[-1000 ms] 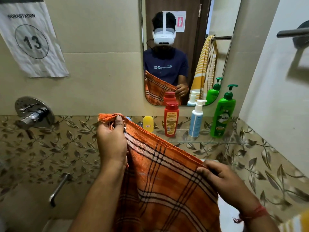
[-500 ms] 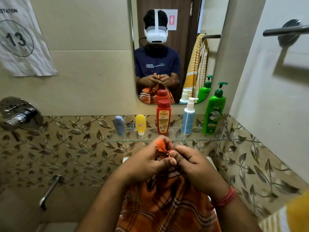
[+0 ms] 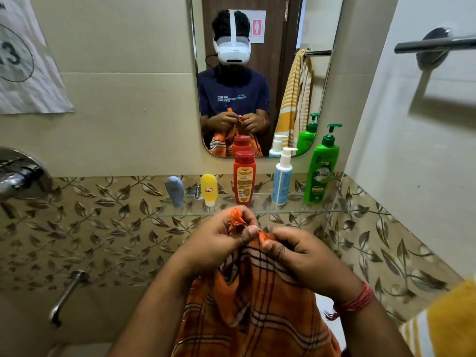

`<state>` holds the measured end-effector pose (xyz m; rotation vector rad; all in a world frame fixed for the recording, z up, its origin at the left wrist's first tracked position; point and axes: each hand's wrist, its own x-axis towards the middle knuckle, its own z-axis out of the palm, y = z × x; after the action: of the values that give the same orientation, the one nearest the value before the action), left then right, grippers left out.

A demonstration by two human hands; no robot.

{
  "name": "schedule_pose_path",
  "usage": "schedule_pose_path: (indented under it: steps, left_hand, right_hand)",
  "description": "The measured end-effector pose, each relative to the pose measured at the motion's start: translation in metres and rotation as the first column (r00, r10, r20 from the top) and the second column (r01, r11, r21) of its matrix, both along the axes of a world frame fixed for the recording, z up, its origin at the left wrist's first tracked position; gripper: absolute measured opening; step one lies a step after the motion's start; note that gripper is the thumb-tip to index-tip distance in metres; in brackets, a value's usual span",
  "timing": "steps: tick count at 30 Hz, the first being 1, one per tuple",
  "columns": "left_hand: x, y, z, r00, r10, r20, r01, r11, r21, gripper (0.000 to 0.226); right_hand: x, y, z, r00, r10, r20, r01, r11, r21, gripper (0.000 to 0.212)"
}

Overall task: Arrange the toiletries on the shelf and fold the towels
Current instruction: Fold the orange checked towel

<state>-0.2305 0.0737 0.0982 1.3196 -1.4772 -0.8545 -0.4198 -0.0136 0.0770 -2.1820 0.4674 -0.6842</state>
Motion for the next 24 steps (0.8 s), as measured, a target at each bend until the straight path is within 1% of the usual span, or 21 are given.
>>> schedule_pose_path:
  steps: [2,4,5,7,8,10,11,13,14,15,18,19,21,22,24]
  left_hand:
    - [0.0,0.0,0.004,0.998,0.041,0.049,-0.04,0.999,-0.022,0.008]
    - [-0.001,0.001,0.006,0.991,0.114,0.071,-0.11,0.992,-0.063,0.009]
    - [-0.001,0.0,0.008,0.985,0.159,0.071,-0.152,0.984,-0.096,0.009]
    - [-0.001,-0.002,0.01,0.969,0.247,0.025,-0.24,0.959,-0.151,0.01]
    - [-0.001,-0.003,0.011,0.955,0.294,-0.017,-0.293,0.939,-0.178,0.011]
    - [0.001,-0.005,0.012,0.909,0.402,-0.111,-0.417,0.876,-0.241,0.012]
    - [0.003,-0.006,0.013,0.878,0.455,-0.15,-0.479,0.835,-0.27,0.014]
    - [0.008,-0.007,0.014,0.812,0.543,-0.213,-0.583,0.751,-0.311,0.016]
    - [0.01,-0.007,0.013,0.784,0.575,-0.235,-0.621,0.715,-0.32,0.015]
    - [0.013,-0.007,0.012,0.756,0.605,-0.248,-0.654,0.683,-0.325,0.014]
    - [0.026,-0.008,0.008,0.652,0.703,-0.283,-0.754,0.566,-0.333,0.019]
    - [0.029,-0.007,0.007,0.617,0.728,-0.298,-0.782,0.527,-0.333,0.021]
    - [0.037,-0.007,0.007,0.547,0.774,-0.319,-0.828,0.446,-0.34,0.023]
    - [0.04,-0.006,0.008,0.51,0.794,-0.331,-0.849,0.404,-0.34,0.021]
    - [0.045,-0.004,0.011,0.432,0.829,-0.355,-0.888,0.322,-0.328,0.016]
  right_hand:
    - [-0.006,-0.004,-0.005,0.996,0.07,-0.048,-0.065,0.993,0.099,0.033]
    - [-0.012,-0.007,-0.014,0.991,0.117,-0.065,-0.102,0.976,0.194,0.038]
    - [-0.015,-0.008,-0.018,0.99,0.129,-0.064,-0.11,0.963,0.246,0.037]
    - [-0.018,-0.008,-0.026,0.988,0.13,-0.085,-0.096,0.94,0.327,0.027]
    - [-0.018,-0.008,-0.031,0.986,0.124,-0.11,-0.079,0.935,0.347,0.026]
    - [-0.016,-0.009,-0.043,0.979,0.081,-0.188,-0.019,0.951,0.309,0.031]
    - [-0.015,-0.01,-0.048,0.97,0.053,-0.238,0.012,0.965,0.263,0.039]
    - [-0.015,-0.015,-0.06,0.947,-0.007,-0.322,0.065,0.983,0.171,0.061]
    - [-0.016,-0.019,-0.066,0.937,-0.031,-0.349,0.082,0.988,0.131,0.067]
    - [-0.018,-0.023,-0.072,0.927,-0.048,-0.372,0.09,0.991,0.096,0.064]
    - [-0.025,-0.032,-0.079,0.894,-0.054,-0.444,0.076,0.997,0.033,0.043]
    - [-0.028,-0.034,-0.078,0.88,-0.055,-0.471,0.075,0.997,0.022,0.042]
    - [-0.037,-0.04,-0.078,0.851,-0.075,-0.519,0.094,0.996,0.01,0.047]
    - [-0.042,-0.044,-0.079,0.829,-0.094,-0.552,0.111,0.994,-0.003,0.05]
    - [-0.051,-0.052,-0.082,0.763,-0.134,-0.632,0.145,0.989,-0.033,0.047]
